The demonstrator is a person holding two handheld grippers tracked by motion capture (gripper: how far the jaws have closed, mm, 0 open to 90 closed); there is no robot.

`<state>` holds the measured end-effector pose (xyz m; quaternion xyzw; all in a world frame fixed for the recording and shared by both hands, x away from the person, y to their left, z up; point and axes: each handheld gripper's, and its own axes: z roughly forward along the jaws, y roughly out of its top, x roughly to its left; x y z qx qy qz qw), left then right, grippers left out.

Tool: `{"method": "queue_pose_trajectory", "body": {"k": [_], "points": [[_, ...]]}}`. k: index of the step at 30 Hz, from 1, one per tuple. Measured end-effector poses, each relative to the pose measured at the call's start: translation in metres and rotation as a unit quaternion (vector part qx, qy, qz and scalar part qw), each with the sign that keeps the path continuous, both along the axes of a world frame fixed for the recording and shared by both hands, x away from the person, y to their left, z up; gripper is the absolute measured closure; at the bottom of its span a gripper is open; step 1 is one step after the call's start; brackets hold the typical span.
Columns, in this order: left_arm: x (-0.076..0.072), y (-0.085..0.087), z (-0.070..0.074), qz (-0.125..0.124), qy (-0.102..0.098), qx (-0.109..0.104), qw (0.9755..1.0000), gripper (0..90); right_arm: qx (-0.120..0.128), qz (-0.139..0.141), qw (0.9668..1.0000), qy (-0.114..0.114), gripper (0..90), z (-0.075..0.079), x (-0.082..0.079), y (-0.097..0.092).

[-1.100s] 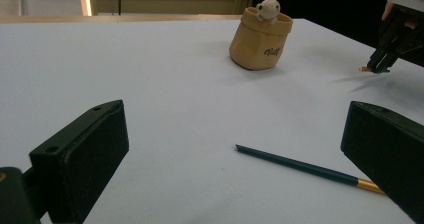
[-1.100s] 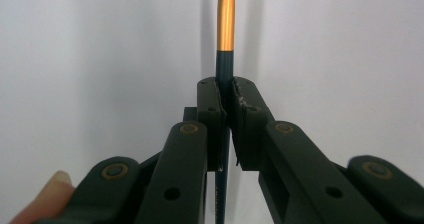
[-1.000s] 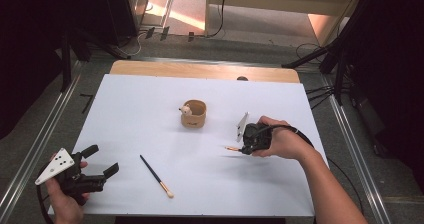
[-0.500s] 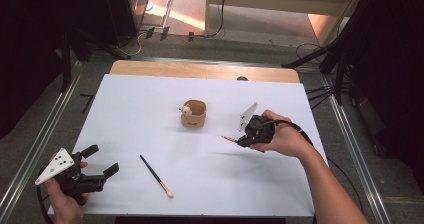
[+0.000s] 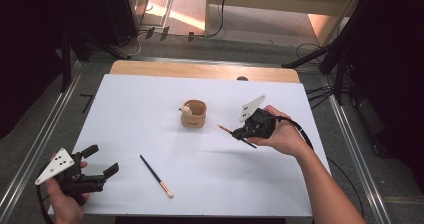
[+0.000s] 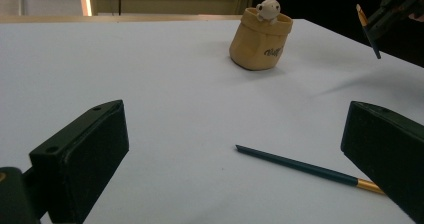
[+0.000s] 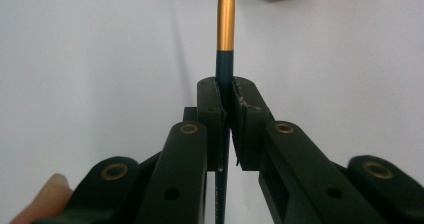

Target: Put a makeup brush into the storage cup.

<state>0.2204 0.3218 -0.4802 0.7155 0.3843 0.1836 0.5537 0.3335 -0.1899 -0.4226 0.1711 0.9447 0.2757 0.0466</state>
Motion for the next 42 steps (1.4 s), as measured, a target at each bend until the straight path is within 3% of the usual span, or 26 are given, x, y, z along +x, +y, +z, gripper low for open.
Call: {"method": "queue_pose_trajectory", "body": {"k": [9,18,25,30,35,42], "points": [[0.0,0.0,0.0,0.0,-0.001,0.0,1.0,0.0,0.052,-0.027,0.9982,-0.015,84.9,0.007,0.001,-0.001],[0.0,0.0,0.0,0.0,0.0,0.001,1.0,0.0,0.102,-0.057,0.9928,-0.026,84.9,0.015,0.002,-0.001],[0.0,0.0,0.0,0.0,0.0,0.001,1.0,0.0,0.143,-0.081,0.9858,-0.035,84.9,0.022,0.004,0.0],[0.0,0.0,0.0,0.0,0.0,0.002,1.0,0.0,0.176,-0.095,0.9786,-0.047,84.9,0.026,0.004,0.0],[0.0,0.001,0.0,-0.001,0.0,0.003,1.0,0.0,0.213,-0.109,0.9691,-0.06,84.9,0.029,0.006,-0.001],[0.0,0.0,0.0,0.0,0.001,0.002,1.0,0.0,0.241,-0.123,0.9603,-0.068,84.9,0.031,0.006,0.005]]}}
